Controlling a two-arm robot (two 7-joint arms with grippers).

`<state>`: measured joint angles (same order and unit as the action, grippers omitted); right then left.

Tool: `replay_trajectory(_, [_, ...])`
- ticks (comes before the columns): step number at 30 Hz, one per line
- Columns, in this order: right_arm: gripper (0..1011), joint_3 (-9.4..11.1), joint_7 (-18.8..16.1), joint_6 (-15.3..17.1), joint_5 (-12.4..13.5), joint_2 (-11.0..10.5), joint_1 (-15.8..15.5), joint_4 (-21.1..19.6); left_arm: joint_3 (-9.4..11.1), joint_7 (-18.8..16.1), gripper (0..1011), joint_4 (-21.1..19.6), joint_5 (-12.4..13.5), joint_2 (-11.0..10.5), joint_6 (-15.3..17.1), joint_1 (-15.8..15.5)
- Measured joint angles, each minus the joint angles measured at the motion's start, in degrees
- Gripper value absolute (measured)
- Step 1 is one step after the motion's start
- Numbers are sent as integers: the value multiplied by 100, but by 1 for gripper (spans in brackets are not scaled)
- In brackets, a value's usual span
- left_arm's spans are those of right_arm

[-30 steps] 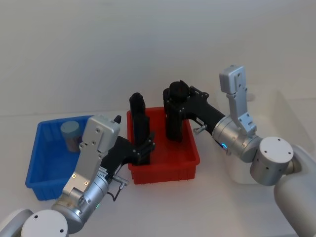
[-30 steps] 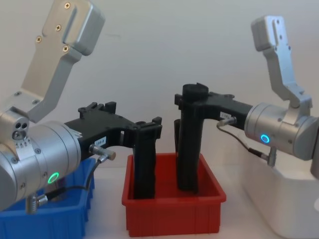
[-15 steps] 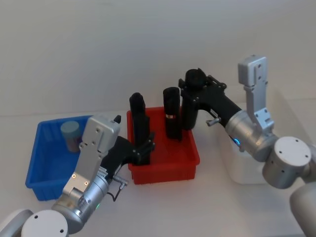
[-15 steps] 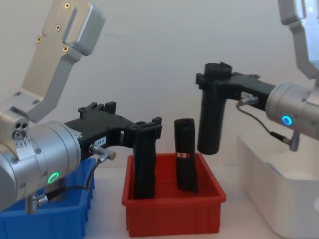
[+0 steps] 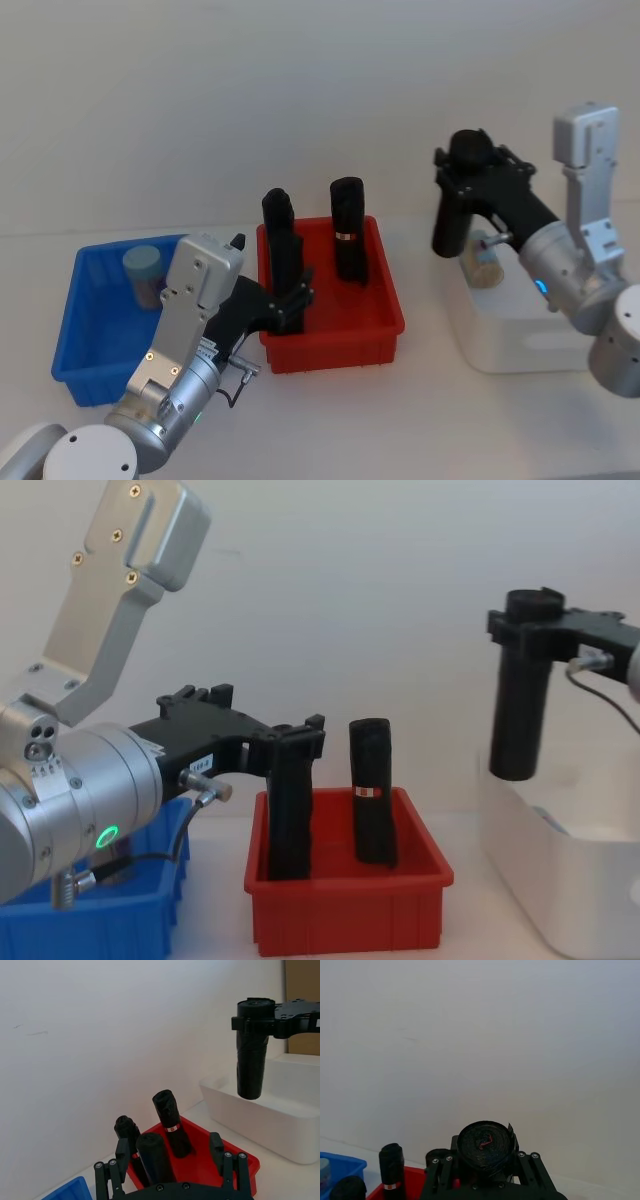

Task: Pick the cotton swabs from the blue box and place them into the white box.

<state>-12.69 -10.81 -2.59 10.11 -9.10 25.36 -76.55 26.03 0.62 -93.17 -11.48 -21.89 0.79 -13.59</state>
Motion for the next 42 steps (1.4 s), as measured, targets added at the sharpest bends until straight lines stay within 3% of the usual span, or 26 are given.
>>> replay_trajectory(11, [524,274,536,360,87,-359,-519,-698,0,0,1005,0,0,0,0,0])
replay_trajectory(26, [527,424,658,468,269,-531,-806,-802,0,0,1004,0,0,0,0,0])
replay_trajectory(42, [962,482,602,461,364,-569,-887,-740,0,0,1004,0,0,0,0,0])
